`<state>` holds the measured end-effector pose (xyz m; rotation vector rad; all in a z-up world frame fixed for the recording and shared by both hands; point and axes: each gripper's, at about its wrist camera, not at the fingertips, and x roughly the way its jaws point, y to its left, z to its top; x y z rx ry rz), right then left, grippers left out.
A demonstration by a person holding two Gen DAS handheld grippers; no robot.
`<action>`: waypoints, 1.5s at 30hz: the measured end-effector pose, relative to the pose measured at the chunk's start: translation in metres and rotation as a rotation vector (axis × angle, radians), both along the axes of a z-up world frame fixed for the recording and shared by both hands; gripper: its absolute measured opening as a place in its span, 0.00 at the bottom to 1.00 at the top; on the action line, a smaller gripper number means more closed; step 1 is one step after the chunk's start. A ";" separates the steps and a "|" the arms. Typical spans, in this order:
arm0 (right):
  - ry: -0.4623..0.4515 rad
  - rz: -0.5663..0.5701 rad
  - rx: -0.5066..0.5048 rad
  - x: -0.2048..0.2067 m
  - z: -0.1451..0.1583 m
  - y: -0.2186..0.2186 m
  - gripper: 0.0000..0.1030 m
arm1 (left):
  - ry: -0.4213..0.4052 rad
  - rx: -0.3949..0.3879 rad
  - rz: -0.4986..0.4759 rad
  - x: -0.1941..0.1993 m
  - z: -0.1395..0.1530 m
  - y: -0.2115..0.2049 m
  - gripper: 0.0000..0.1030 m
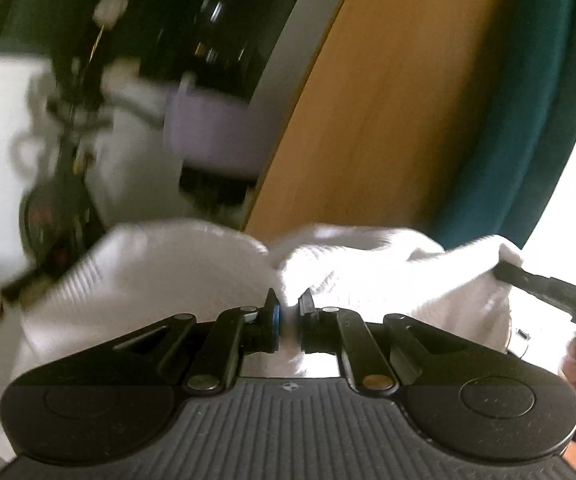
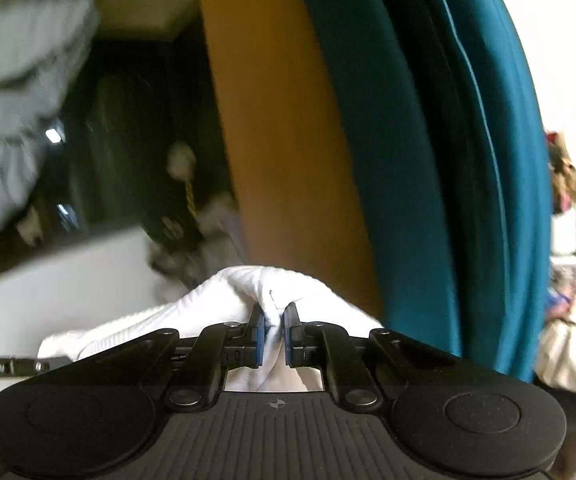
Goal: Fold clothes
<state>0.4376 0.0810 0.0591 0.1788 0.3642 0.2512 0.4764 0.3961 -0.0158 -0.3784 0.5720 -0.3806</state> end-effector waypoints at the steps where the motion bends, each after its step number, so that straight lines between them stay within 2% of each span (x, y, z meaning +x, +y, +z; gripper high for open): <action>1: 0.044 -0.012 -0.018 0.003 -0.009 0.000 0.08 | 0.073 -0.014 0.003 0.012 -0.011 -0.003 0.09; 4: 0.171 -0.020 -0.048 0.004 -0.042 -0.002 0.08 | 0.209 -0.056 0.034 0.030 -0.031 -0.007 0.09; 5: 0.207 -0.022 -0.056 0.003 -0.053 -0.002 0.08 | 0.230 -0.054 0.043 0.033 -0.035 -0.008 0.09; 10: 0.287 0.010 -0.103 -0.017 -0.082 0.001 0.08 | 0.265 -0.005 0.051 0.042 -0.045 -0.013 0.10; 14: 0.293 0.044 -0.111 -0.024 -0.084 0.006 0.08 | 0.275 0.015 0.054 0.050 -0.047 -0.012 0.11; 19: 0.318 0.129 -0.094 -0.049 -0.070 0.018 0.08 | 0.278 0.035 0.052 0.052 -0.050 -0.017 0.12; 23: 0.362 0.159 -0.130 -0.052 -0.072 0.023 0.09 | 0.281 0.038 0.046 0.047 -0.053 -0.022 0.12; 26: 0.381 0.154 -0.104 -0.049 -0.069 0.023 0.20 | 0.279 0.039 0.044 0.047 -0.054 -0.023 0.13; 29: 0.328 0.149 -0.086 -0.051 -0.060 0.021 0.46 | 0.272 0.041 0.039 0.046 -0.053 -0.024 0.13; 30: 0.311 0.144 -0.085 -0.051 -0.055 0.021 0.62 | 0.267 0.043 0.034 0.045 -0.053 -0.024 0.13; 31: 0.296 0.142 -0.082 -0.049 -0.050 0.021 0.67 | 0.254 0.046 0.026 0.042 -0.053 -0.024 0.13; 34: 0.265 0.140 -0.047 -0.042 -0.038 0.016 0.74 | 0.193 0.063 -0.014 0.027 -0.051 -0.024 0.12; 37: 0.264 0.094 0.011 -0.030 -0.033 0.005 0.84 | 0.200 0.051 -0.069 0.008 -0.055 -0.022 0.11; 41: 0.307 -0.005 0.099 -0.003 -0.037 -0.014 0.85 | 0.221 0.030 -0.143 -0.018 -0.062 -0.020 0.11; 45: 0.358 -0.083 0.151 0.035 -0.055 -0.023 0.85 | 0.241 0.009 -0.216 -0.043 -0.068 -0.017 0.10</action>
